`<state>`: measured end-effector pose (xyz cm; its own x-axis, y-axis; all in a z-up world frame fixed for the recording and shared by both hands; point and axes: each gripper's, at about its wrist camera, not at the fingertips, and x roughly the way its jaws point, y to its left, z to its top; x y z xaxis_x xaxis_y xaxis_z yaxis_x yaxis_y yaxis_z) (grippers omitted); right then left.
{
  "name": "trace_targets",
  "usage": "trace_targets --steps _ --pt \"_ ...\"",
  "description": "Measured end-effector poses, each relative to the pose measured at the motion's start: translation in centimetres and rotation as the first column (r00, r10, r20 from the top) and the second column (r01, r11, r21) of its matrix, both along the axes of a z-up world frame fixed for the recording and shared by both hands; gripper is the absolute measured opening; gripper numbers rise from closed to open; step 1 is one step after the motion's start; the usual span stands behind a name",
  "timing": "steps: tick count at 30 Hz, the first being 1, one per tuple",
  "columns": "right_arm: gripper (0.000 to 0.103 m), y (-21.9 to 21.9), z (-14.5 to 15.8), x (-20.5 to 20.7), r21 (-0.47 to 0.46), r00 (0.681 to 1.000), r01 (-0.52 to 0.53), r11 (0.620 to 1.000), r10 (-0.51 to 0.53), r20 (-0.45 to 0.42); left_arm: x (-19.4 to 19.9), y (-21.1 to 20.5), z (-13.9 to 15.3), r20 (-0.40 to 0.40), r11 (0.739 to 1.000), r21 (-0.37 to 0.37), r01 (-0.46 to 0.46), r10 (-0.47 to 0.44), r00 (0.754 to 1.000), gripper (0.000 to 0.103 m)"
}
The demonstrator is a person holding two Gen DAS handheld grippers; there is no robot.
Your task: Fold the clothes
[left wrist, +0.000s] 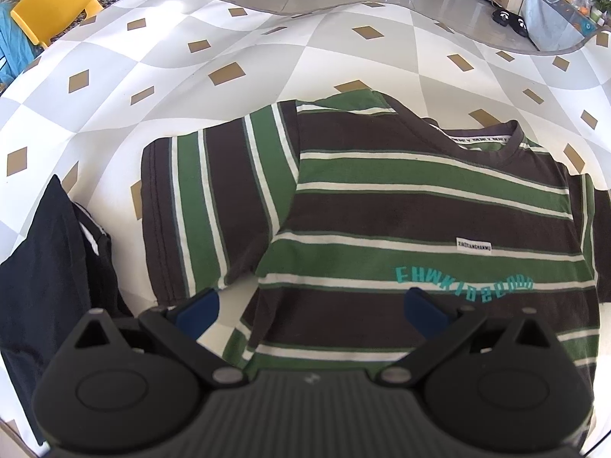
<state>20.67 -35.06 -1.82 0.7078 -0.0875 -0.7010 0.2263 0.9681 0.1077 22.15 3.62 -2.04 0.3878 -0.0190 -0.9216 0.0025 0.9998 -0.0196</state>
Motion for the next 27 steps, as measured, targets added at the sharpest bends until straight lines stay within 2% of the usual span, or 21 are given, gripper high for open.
trace_targets --steps 5,11,21,27 --pt "0.010 2.8 2.2 0.1 0.021 0.994 -0.086 0.996 0.084 0.067 -0.1 0.1 0.1 0.005 1.000 0.003 0.000 0.000 1.000 0.103" --pt "0.010 6.7 2.8 0.6 0.027 0.978 -0.189 0.982 0.186 0.094 -0.2 0.4 0.2 0.013 1.000 0.014 -0.003 0.002 1.000 0.103" --pt "0.010 11.7 1.3 2.1 0.035 0.959 -0.280 0.959 0.278 0.063 -0.1 1.7 -0.1 0.001 0.999 0.021 -0.028 0.028 1.000 0.103" --pt "0.011 13.9 -0.4 2.7 0.048 0.944 -0.329 0.943 0.328 0.016 -0.1 2.3 -0.2 -0.002 0.999 0.024 -0.034 0.034 0.999 0.103"
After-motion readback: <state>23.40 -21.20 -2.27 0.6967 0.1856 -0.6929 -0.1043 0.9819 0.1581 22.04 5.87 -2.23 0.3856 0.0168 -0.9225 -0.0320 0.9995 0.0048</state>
